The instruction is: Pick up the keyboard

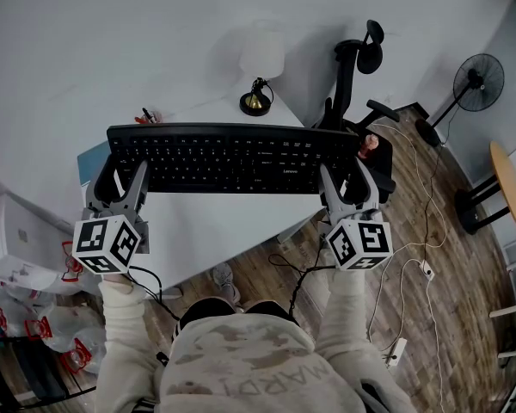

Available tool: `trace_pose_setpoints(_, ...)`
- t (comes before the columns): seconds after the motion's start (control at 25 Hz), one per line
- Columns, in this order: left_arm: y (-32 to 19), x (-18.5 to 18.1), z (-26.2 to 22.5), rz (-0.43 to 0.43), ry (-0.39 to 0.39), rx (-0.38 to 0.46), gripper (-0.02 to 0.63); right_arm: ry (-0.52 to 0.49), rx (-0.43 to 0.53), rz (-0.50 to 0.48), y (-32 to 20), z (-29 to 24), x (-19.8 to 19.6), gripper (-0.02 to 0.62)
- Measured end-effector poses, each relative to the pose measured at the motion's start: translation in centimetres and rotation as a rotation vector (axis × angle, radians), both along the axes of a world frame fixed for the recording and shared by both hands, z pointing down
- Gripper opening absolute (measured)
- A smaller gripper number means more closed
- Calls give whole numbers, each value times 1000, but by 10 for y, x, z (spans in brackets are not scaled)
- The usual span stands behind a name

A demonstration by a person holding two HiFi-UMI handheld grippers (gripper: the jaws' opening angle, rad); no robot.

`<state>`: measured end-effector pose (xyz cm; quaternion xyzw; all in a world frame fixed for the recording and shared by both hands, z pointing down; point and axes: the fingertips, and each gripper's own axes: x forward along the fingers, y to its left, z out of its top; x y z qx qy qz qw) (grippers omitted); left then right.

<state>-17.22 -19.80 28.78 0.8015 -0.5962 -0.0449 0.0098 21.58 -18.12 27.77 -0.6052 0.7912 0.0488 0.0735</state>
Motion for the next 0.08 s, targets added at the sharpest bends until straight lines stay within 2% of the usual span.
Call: trace_pose_setpoints(0.08, -1, 0, 1, 1, 0, -2, 301, 0, 1, 1, 0, 0, 0, 284)
